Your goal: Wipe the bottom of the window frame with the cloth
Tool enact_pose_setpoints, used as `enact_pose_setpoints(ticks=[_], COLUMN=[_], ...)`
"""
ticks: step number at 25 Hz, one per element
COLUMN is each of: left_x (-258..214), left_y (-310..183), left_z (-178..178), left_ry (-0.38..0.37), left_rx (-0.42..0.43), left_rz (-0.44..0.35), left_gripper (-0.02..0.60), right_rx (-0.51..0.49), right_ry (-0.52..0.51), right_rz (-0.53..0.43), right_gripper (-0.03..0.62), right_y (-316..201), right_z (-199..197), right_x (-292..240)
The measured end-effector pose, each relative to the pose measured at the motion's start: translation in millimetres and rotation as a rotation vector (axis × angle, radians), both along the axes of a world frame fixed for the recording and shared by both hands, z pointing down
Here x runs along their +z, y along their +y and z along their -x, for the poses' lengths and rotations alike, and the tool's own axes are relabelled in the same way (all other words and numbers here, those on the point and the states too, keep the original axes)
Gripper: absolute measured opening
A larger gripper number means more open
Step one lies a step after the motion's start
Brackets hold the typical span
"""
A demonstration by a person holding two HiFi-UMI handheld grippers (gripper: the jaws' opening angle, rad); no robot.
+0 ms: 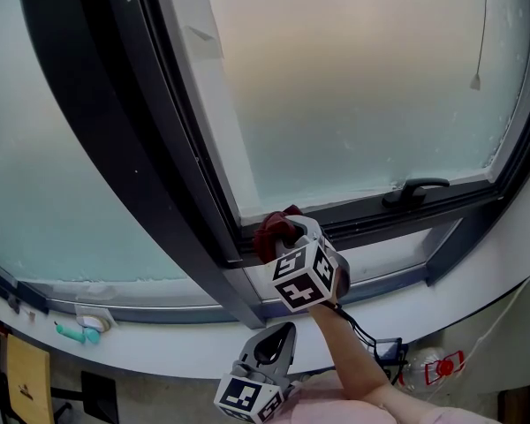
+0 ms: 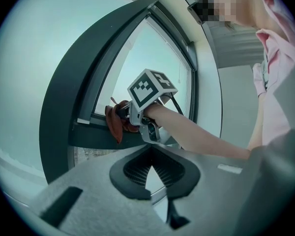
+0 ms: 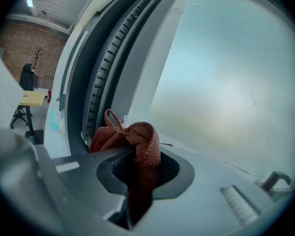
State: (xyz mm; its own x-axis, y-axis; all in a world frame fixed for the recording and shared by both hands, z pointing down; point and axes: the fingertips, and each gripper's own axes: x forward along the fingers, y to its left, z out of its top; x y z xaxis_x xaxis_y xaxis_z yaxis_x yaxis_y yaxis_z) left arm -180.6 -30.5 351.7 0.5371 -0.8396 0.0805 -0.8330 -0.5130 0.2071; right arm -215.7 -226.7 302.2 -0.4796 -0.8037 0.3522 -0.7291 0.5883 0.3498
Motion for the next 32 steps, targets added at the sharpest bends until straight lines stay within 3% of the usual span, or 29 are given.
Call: enact_pose_setpoints(ticks=[4,32], left_x=[-6.3,-9.6], left_y=[-2.3,-0.1], left_z=[-4.0,-10.5], left_ry=[0.030,0.052], left_rx=[0.003,0.022], left_rz=[-0.037,-0.042], left_gripper=[-0.003,-0.003], right_rx=[0.011,0.045], right_ry=[-0.013,-0.051], right_rz=[0.004,0.028], right_gripper=[0.052,0.052], right_y=[-1.1,-8.6], right_z=[-6.4,-37.1], right_x=[0.1,0.2])
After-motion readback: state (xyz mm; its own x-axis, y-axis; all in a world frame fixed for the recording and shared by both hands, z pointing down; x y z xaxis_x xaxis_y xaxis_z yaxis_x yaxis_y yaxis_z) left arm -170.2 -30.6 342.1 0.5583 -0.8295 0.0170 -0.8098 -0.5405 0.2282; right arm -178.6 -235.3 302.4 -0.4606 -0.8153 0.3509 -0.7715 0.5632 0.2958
